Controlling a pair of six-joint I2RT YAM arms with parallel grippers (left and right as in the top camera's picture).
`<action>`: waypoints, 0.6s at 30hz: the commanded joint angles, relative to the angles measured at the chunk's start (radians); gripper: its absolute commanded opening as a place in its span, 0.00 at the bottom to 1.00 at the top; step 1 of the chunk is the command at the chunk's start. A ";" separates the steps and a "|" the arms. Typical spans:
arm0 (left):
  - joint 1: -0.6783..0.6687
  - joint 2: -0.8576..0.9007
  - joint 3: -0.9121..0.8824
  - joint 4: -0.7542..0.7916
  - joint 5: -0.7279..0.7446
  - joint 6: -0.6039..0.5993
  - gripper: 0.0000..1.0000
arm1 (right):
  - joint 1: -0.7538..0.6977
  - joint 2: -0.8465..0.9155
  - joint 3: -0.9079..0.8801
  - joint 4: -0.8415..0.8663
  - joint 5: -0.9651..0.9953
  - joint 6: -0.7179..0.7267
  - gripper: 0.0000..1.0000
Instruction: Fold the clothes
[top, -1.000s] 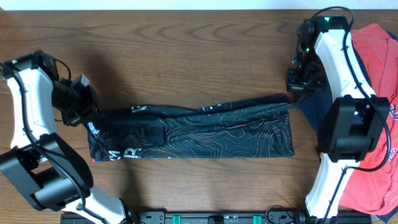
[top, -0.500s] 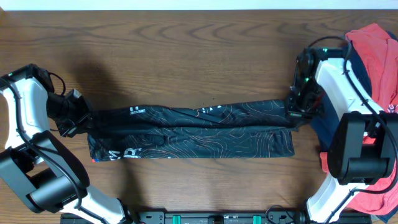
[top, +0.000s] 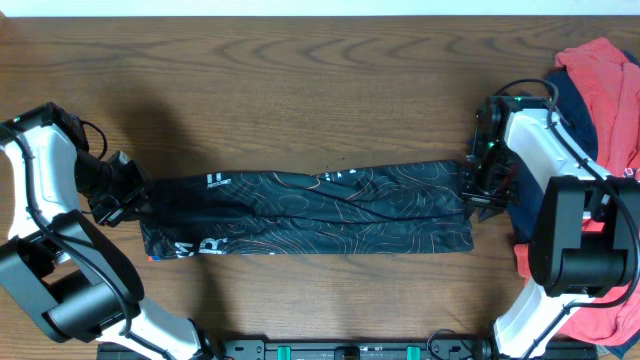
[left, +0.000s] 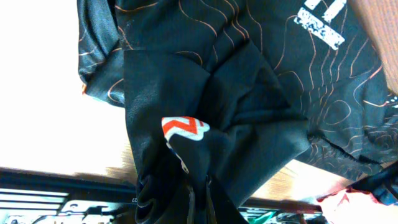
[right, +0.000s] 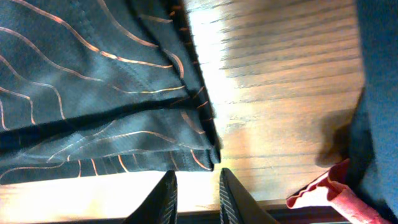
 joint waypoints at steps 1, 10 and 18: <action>-0.001 0.002 -0.003 -0.003 -0.024 -0.011 0.06 | -0.027 -0.019 -0.003 0.002 0.017 0.006 0.24; -0.055 0.001 -0.003 0.026 -0.008 0.005 0.06 | -0.016 -0.019 -0.005 0.051 -0.103 -0.104 0.23; -0.320 -0.009 -0.003 0.095 -0.005 0.148 0.08 | 0.026 -0.019 -0.007 0.097 -0.106 -0.108 0.29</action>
